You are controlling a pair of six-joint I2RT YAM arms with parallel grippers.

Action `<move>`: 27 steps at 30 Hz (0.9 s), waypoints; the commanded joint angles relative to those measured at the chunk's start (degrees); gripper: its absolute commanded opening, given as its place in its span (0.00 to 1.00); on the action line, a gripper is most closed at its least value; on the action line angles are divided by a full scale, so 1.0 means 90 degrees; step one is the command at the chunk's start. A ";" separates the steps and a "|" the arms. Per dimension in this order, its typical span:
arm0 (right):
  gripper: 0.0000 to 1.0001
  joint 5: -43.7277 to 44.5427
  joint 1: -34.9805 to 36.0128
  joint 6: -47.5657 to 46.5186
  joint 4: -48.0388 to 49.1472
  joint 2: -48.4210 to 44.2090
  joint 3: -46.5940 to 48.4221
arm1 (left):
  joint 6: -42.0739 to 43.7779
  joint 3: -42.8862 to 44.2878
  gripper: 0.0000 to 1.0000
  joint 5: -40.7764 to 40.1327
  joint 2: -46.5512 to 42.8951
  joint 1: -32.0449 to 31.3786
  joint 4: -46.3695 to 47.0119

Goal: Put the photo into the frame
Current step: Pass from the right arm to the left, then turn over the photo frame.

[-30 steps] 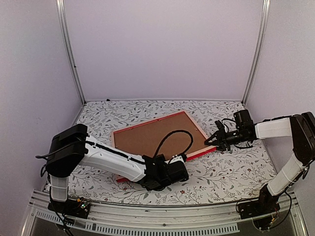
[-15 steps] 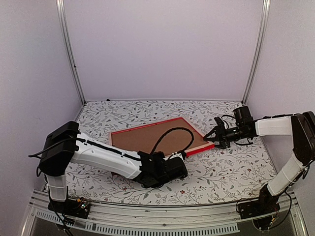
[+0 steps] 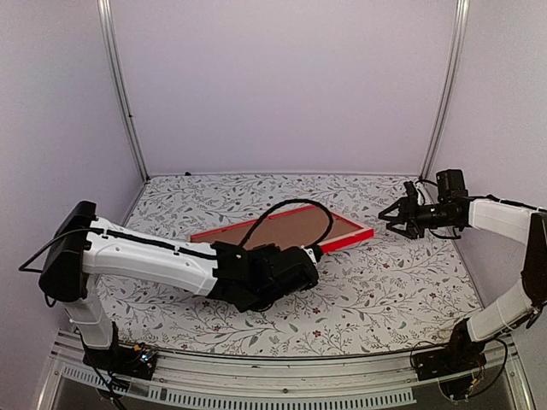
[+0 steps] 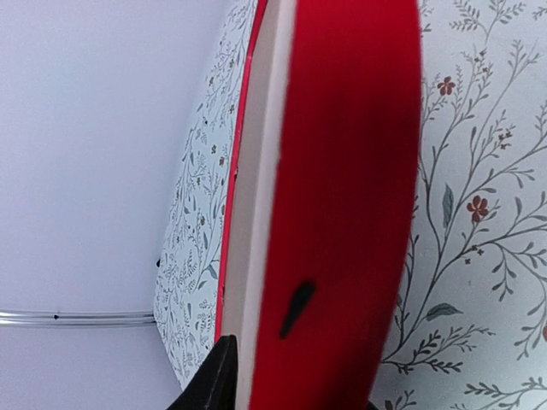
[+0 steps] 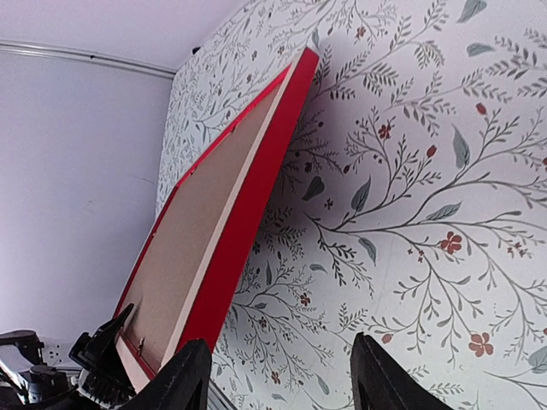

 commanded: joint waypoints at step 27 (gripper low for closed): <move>0.59 0.0064 -0.0714 -0.0516 -0.0716 -0.0327 0.1220 | -0.2683 0.3026 0.00 0.5445 -0.2615 0.2928 0.0138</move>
